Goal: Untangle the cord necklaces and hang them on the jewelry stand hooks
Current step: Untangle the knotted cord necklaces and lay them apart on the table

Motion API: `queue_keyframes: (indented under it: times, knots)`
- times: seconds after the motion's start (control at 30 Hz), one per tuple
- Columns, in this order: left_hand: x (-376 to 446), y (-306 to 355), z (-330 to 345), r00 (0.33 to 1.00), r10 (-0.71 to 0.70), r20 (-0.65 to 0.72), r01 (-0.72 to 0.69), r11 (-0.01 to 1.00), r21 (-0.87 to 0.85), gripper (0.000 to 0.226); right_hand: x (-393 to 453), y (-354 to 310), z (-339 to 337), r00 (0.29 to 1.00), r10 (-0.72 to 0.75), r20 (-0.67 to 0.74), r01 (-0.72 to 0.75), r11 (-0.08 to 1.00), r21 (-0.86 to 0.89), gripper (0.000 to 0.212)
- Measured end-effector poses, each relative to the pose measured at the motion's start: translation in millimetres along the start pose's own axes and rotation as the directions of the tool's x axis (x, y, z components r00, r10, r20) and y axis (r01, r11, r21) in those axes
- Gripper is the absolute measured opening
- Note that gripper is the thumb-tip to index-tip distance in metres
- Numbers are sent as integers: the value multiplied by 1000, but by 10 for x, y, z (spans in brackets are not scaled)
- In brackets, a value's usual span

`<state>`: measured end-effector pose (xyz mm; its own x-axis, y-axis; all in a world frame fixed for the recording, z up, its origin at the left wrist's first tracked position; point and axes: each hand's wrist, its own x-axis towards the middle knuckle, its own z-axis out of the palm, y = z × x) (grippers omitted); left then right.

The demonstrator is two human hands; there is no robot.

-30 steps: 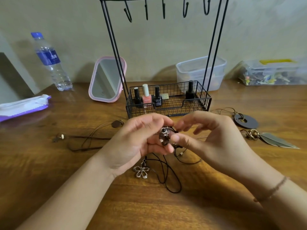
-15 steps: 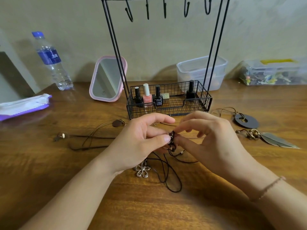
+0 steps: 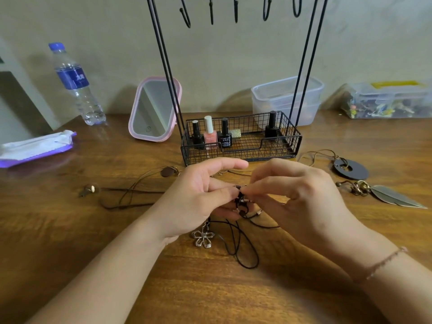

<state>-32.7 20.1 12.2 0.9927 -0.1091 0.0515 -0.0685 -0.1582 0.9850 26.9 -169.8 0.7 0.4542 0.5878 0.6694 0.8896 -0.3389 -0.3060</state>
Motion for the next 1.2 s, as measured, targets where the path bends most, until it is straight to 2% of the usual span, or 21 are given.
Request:
queue_keyframes:
  times: [0.2,0.3,0.4,0.43,0.5,0.57,0.63,0.67,0.73,0.8,0.87,0.93,1.0,1.07,1.13,1.2]
  knots:
    - [-13,9,-11,1000,11,-5,-11,996,-83,36,20,-8,31,999,-10,53,15,995,-100,12]
    - [-2,19,-65,993,50,-110,-57,997,-58,31,37,38,-45,993,30,112,-50,981,187,18]
    - [14,22,-187,966,69,-248,-107,984,-141,41,69,130,-183,981,99,165,-169,858,485,11]
    - [12,24,-219,957,65,-281,-122,974,-192,45,71,167,-207,976,114,188,-196,835,514,10]
    - [7,28,-234,955,47,-292,-129,955,-268,46,52,231,-189,959,120,257,-230,859,458,10]
    - [11,18,-200,959,47,-281,-124,957,-261,30,22,248,-121,933,147,329,-285,859,424,11]
    - [25,16,-168,947,56,-318,-136,962,-237,15,14,214,-89,927,171,334,-337,772,539,4]
    - [32,4,-166,935,62,-348,-150,961,-232,20,20,190,-100,929,170,329,-345,717,606,6]
    - [51,-3,-175,900,60,-431,-186,948,-257,22,35,142,-152,921,149,360,-368,636,678,24]
    - [62,2,-193,865,22,-502,-214,921,-327,17,49,111,-193,900,136,414,-403,618,675,31]
    - [60,37,-223,834,-21,-552,-244,882,-403,13,56,129,-194,882,171,439,-432,665,609,29]
    - [53,77,-296,787,-50,-615,-289,851,-439,21,54,199,-192,870,214,444,-447,723,527,26]
    - [45,113,-375,734,-59,-676,-339,831,-440,31,64,235,-227,859,256,442,-471,734,489,15]
    - [48,110,-408,707,-59,-704,-360,828,-431,36,86,246,-275,872,287,396,-460,755,468,13]
    - [56,86,-398,700,-70,-710,-355,829,-432,38,102,251,-293,906,285,313,-391,845,365,15]
    - [71,67,-400,691,-90,-718,-359,818,-448,41,104,261,-276,917,285,278,-361,890,278,11]
